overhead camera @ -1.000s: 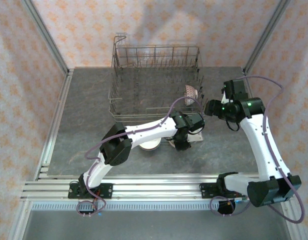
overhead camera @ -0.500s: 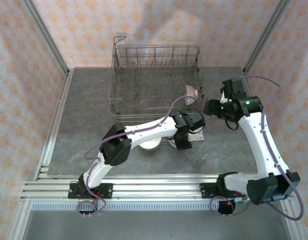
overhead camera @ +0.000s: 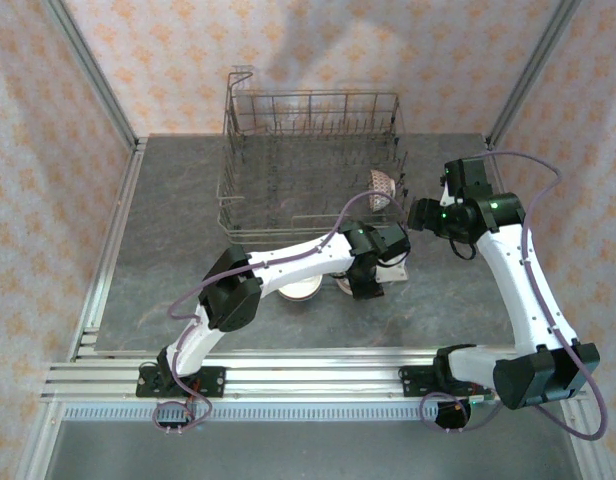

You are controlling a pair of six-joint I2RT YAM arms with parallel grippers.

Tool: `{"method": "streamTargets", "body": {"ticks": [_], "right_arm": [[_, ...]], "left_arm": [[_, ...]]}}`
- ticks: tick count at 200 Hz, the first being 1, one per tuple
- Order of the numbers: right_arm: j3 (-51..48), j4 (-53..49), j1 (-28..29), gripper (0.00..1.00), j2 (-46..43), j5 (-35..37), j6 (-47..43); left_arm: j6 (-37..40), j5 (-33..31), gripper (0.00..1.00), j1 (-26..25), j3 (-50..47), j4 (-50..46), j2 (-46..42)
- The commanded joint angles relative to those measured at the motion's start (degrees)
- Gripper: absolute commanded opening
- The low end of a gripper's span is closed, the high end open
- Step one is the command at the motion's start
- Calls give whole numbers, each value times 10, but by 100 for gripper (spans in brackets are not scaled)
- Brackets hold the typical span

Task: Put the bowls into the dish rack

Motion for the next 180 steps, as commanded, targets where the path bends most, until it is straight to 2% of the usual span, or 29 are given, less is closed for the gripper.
{"method": "streamTargets", "body": {"ticks": [1,88,180], "right_arm": [[0,12,-10,77,-1,0,9],[9,28,-28,78,6,-40,18],[11,17,-38,78,11,-62,22]], "left_arm": [[14,-24,0,2,13,-28,-27],[31,-34,0,2,16,-29,-56],[28,14,0,5,29,-27,-98]]}}
